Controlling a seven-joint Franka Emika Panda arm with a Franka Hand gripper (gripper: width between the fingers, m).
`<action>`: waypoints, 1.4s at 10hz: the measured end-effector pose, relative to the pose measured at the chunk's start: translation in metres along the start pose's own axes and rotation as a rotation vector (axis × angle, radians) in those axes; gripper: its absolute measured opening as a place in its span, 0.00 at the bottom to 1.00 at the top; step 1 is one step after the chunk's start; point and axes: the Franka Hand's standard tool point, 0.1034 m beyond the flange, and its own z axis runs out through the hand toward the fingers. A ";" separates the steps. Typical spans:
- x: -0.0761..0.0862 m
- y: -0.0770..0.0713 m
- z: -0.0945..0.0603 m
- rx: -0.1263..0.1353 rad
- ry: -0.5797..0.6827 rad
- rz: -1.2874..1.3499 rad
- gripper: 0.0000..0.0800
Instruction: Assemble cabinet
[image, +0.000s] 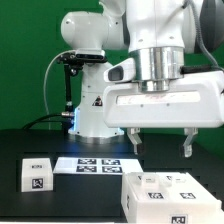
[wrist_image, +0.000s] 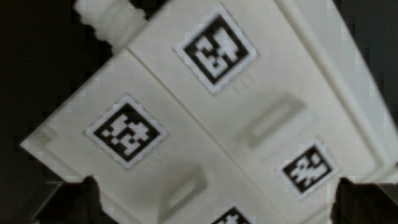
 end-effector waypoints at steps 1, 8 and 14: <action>-0.009 0.002 -0.001 -0.002 -0.003 -0.080 0.81; -0.013 0.016 0.001 -0.010 0.124 -0.459 0.81; -0.038 0.024 0.018 -0.030 0.129 -0.477 0.81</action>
Offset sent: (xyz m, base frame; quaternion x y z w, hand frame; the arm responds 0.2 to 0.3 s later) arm 0.0000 0.0000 0.0000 0.0000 0.0000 -0.1938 0.9810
